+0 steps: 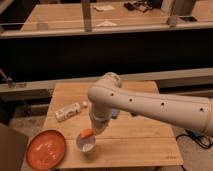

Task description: Place the pepper in the ceramic cup

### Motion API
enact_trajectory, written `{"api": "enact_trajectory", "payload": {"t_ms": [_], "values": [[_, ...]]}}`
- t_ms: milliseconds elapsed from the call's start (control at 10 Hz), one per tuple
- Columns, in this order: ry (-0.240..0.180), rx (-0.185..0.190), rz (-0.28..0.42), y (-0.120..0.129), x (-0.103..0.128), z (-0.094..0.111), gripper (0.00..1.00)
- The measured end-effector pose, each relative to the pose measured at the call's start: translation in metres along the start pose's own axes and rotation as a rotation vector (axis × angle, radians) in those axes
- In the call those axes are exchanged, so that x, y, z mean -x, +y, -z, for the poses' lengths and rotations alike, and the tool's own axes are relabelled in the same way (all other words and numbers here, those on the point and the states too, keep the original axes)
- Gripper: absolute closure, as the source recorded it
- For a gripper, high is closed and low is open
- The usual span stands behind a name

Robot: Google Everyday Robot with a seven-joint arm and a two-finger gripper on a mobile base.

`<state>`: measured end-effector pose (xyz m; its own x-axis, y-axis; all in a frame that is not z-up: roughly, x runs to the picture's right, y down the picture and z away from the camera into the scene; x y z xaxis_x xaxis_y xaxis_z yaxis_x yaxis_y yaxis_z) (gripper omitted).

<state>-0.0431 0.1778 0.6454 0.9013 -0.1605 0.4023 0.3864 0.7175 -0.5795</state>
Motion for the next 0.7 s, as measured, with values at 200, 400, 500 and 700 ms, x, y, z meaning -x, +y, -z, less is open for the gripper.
{"api": "enact_trajectory", "payload": {"t_ms": [200, 400, 500, 700], "values": [[0.0, -0.002, 0.006, 0.0, 0.0004, -0.0001, 0.99], [0.0, -0.005, 0.011, 0.0, 0.0006, 0.0003, 0.99], [0.001, -0.006, 0.013, 0.0, 0.0004, 0.0005, 0.99], [0.001, -0.007, 0.016, 0.0, 0.0004, 0.0006, 0.99]]}}
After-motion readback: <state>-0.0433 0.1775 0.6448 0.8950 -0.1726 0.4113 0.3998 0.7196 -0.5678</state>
